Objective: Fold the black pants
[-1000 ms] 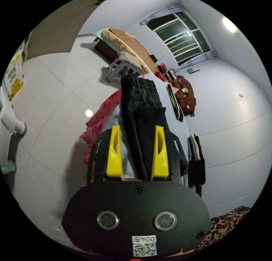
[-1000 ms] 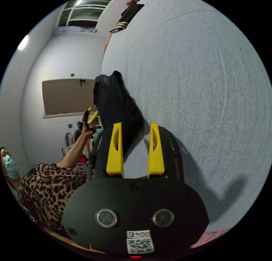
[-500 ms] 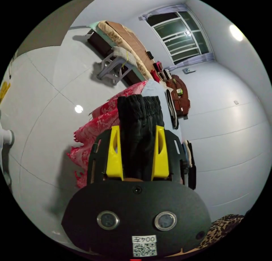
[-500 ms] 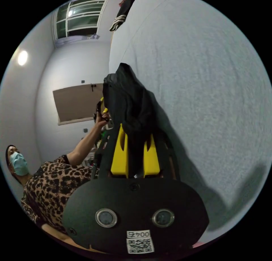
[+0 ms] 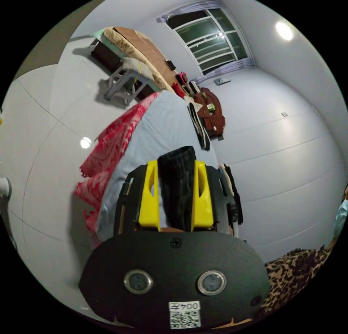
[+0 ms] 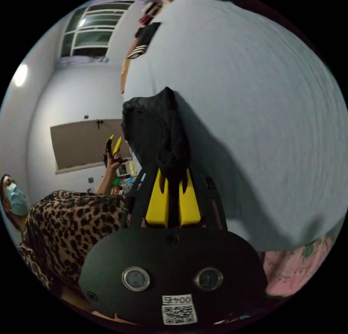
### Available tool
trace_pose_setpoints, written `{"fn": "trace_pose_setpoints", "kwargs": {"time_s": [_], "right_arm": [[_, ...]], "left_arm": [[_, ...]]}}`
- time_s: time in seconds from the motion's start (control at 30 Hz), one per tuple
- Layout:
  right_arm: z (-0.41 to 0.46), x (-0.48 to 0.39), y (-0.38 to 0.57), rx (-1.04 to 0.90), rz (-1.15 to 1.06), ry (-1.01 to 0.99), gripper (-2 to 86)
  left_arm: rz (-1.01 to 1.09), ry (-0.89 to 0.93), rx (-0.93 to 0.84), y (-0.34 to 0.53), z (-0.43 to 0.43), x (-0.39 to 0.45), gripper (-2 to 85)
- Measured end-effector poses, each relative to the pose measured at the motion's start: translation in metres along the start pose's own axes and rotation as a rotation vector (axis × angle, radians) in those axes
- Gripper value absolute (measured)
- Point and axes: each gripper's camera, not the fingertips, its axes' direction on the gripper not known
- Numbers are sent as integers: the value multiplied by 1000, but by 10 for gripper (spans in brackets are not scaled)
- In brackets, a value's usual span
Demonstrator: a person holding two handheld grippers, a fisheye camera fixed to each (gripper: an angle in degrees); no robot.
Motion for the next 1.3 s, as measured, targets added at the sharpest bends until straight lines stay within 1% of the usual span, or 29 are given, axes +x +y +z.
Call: {"fn": "trace_pose_setpoints", "kwargs": {"time_s": [0.03, 0.1, 0.17, 0.23, 0.3, 0.37, 0.4, 0.47, 0.57, 0.7, 0.77, 0.87, 0.93, 0.97, 1.0, 1.03, 1.1, 1.2, 1.23, 1.27, 1.3], "right_arm": [[-13, 22, 14, 14, 50, 29, 46], [-47, 27, 29, 106, 49, 113, 53], [-77, 0, 23, 173, -98, 142, 61], [-77, -30, -6, 157, -232, 65, 72], [-55, -68, -50, 87, -360, 34, 89], [0, -121, -114, -52, -508, 28, 121], [15, -133, -130, -89, -532, 23, 125], [79, -173, -186, -222, -600, 6, 146], [149, -214, -237, -365, -645, 22, 162], [210, -249, -263, -508, -687, 35, 165], [244, -264, -265, -606, -705, -11, 157], [269, -276, -269, -641, -692, -84, 134], [281, -282, -268, -639, -677, -96, 109], [285, -287, -261, -622, -689, -51, 84], [284, -290, -257, -599, -702, -29, 79], [275, -298, -247, -543, -722, 7, 69], [248, -313, -228, -452, -746, 0, 63], [178, -354, -190, -309, -818, 18, 59], [143, -371, -180, -234, -838, 40, 58], [106, -385, -176, -151, -851, 58, 58], [88, -390, -178, -114, -847, 63, 59]], "left_arm": [[-2, 3, -47, 13, 7, 0, 141], [6, 5, -89, 32, 16, 1, 146], [30, -3, -123, 53, 29, 3, 154], [44, -11, -144, 61, 42, 1, 163], [58, -7, -155, 64, 54, 1, 171], [111, -21, -176, 64, 70, 5, 176], [124, -30, -180, 64, 73, 6, 177], [148, -37, -202, 61, 84, 6, 178], [118, 2, -202, 62, 92, -3, 177], [127, 5, -213, 62, 104, -13, 166], [133, 16, -225, 60, 114, -21, 150], [145, 21, -233, 57, 129, -30, 128], [158, 18, -238, 58, 137, -32, 114], [198, -17, -238, 59, 140, -25, 106], [224, -39, -235, 60, 140, -20, 102], [273, -76, -232, 62, 140, -7, 95], [341, -72, -224, 63, 139, 18, 88], [465, -18, -213, 52, 141, 75, 85], [530, 4, -203, 43, 146, 100, 85], [585, 15, -192, 29, 154, 123, 86], [616, 17, -187, 21, 161, 134, 87]]}}
